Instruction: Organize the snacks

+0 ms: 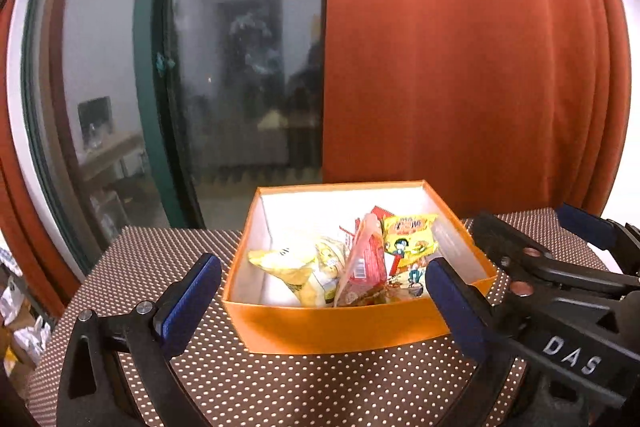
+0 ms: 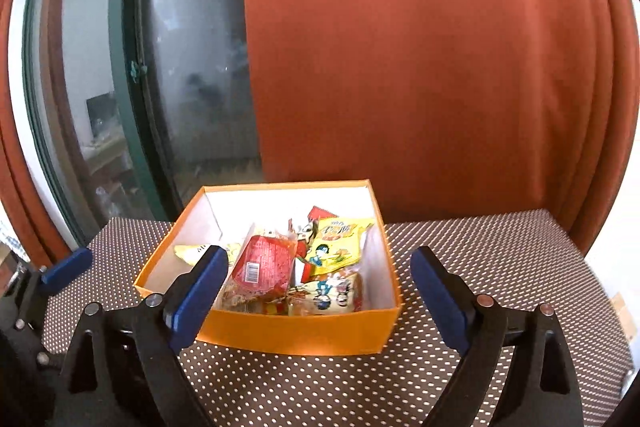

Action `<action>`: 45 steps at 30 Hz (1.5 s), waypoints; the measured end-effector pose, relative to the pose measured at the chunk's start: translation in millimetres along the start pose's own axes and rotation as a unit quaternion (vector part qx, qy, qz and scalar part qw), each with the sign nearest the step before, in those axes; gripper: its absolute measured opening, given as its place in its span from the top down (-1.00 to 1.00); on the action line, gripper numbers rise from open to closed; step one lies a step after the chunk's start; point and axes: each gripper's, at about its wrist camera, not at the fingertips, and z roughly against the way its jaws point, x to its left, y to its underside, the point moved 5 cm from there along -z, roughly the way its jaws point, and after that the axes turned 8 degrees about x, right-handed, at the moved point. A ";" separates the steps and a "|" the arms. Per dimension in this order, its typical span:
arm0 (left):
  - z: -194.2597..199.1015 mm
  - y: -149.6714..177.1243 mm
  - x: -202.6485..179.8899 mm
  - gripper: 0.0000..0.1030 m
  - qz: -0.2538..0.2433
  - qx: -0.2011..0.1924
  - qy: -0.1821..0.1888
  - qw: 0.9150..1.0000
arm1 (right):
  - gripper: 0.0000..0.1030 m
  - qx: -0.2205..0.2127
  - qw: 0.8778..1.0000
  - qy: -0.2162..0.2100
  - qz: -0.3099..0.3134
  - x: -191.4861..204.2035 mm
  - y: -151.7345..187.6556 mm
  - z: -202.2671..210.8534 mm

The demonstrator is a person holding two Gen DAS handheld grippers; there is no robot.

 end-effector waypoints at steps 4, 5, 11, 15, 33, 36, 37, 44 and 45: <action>29.3 8.4 6.6 -0.99 -0.001 -0.020 0.004 1.000 | -0.88 -0.026 1.000 -0.002 -0.010 -7.9 8.8 31.6; 36.8 13.4 8.1 -0.99 0.004 -0.024 0.006 1.000 | -0.88 -0.033 0.999 -0.001 -0.016 -11.6 13.0 40.2; 64.8 39.7 10.3 -0.99 0.013 -0.031 0.009 0.999 | -0.89 -0.056 0.998 0.012 -0.021 -22.3 33.8 73.8; 82.7 54.3 13.1 -0.99 0.018 -0.046 -0.013 0.999 | -0.91 -0.063 0.998 0.013 -0.016 -24.5 50.3 92.5; 106.8 81.5 11.6 -0.99 0.030 -0.055 -0.015 0.998 | -0.94 -0.063 0.998 0.004 -0.016 -27.3 86.9 120.0; 105.6 81.8 9.9 -0.99 0.034 -0.052 -0.012 0.998 | -0.95 -0.063 0.998 0.007 -0.015 -28.6 89.3 122.0; 105.6 82.0 9.6 -0.99 0.036 -0.052 -0.010 0.998 | -0.95 -0.063 0.998 0.008 -0.016 -29.2 90.0 122.2; 106.5 83.3 5.5 -0.99 0.036 -0.058 -0.013 0.998 | -0.95 -0.062 0.998 0.007 -0.020 -32.2 91.9 121.2; 106.9 83.3 5.1 -0.99 0.036 -0.059 -0.014 0.998 | -0.95 -0.062 0.998 0.006 -0.019 -32.1 92.4 121.3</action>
